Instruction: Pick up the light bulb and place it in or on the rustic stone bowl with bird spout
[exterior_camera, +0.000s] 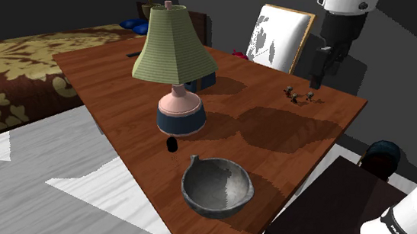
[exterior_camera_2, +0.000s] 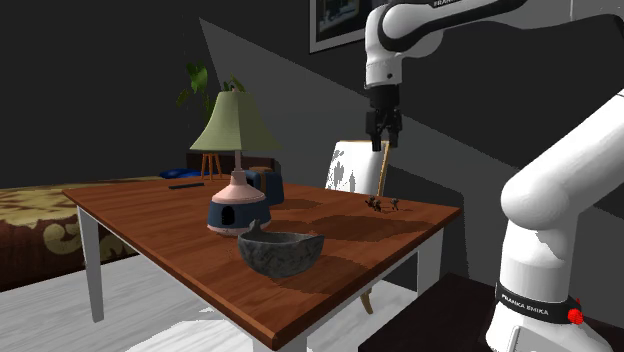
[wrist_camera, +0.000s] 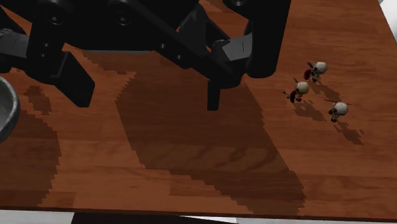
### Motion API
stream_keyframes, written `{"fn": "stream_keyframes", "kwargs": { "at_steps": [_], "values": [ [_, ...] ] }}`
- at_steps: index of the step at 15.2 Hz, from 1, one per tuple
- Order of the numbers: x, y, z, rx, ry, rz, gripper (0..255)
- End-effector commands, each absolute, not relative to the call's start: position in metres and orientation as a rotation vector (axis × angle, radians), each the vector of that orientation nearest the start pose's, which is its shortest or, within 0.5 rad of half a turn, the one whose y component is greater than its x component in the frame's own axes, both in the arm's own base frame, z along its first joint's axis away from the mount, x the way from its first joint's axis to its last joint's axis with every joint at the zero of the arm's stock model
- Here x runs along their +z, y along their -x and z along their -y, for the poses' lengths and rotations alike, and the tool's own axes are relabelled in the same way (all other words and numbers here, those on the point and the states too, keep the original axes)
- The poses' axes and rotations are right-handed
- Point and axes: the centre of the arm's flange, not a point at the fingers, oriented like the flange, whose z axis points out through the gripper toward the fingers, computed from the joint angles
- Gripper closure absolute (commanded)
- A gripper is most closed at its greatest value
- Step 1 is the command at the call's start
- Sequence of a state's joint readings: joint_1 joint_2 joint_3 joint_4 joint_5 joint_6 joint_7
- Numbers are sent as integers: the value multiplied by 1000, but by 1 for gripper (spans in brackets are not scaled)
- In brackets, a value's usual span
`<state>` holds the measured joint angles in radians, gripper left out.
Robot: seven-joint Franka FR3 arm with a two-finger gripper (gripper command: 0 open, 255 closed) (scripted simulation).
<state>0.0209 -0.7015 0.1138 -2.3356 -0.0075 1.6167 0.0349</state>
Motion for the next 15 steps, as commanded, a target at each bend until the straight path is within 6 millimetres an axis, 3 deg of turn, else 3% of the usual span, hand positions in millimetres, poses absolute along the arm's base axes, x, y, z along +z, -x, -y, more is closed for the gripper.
{"fn": "stream_keyframes", "kwargs": {
  "at_steps": [1, 15],
  "values": [
    [566, -342, -76, 28, 3217, 99, 0],
    [515, -419, -233, 58, 3189, -13, 0]
  ]
}}
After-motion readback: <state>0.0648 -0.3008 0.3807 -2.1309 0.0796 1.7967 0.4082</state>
